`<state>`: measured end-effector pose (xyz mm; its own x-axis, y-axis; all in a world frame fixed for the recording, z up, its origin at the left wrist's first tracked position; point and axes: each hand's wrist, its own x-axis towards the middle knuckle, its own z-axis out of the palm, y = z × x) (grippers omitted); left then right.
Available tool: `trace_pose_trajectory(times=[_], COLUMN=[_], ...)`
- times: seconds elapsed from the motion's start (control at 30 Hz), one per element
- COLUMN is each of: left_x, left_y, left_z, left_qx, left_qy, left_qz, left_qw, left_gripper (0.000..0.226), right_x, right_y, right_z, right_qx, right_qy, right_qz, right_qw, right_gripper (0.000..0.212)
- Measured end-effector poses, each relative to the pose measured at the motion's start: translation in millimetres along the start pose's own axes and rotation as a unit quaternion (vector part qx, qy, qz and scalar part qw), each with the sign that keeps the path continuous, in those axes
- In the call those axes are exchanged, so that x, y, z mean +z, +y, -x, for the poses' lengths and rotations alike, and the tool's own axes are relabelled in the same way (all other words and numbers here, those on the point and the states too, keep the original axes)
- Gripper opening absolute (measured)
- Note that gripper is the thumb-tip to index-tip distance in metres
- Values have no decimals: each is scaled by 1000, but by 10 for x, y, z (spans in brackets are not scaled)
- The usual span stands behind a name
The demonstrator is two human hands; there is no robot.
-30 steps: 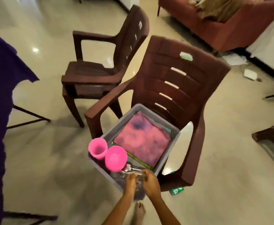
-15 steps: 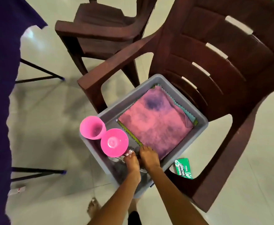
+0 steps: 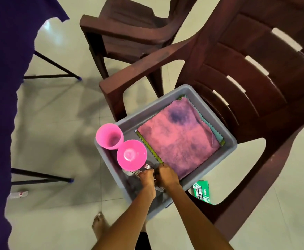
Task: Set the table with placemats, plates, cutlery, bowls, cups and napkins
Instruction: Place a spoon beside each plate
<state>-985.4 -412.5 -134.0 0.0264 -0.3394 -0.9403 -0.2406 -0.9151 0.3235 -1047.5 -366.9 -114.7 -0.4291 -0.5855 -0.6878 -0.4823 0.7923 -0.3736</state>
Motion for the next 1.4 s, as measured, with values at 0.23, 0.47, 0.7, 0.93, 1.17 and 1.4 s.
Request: trace_pose_trajectory(times=[0.23,0.47,0.7,0.93,1.17,1.4], left_x=[117,11,-551,-1392,-2429,-3348], left_y=[137,541,1481,2513,3335,4213], left_z=[424,1195,1810,2254,2235,2008], left_qx=[65,190,267,288,328,349], left_qy=[-66,-189,-133,-161,-97,-23], left_qz=[-54,-192,-98,62,138,250], left_qw=[994,944,949,942,929,903], left_gripper=[9,12,25,8,11,17], right_x=[-95,-558,-1079,-1517,-1543,-1311], right_y=[-14,-388,-1430,-2607,-3946,-5358], right_z=[250,1136,1410,1241,1032,808], right_qx=[48,47,-40,-108,-179,-222], right_qy=[2,145,177,134,48,-6], right_qz=[-74,-108,-273,-336,-364,-415], right_qw=[996,982,945,926,913,882], right_gripper=[11,26,20,8,12,18])
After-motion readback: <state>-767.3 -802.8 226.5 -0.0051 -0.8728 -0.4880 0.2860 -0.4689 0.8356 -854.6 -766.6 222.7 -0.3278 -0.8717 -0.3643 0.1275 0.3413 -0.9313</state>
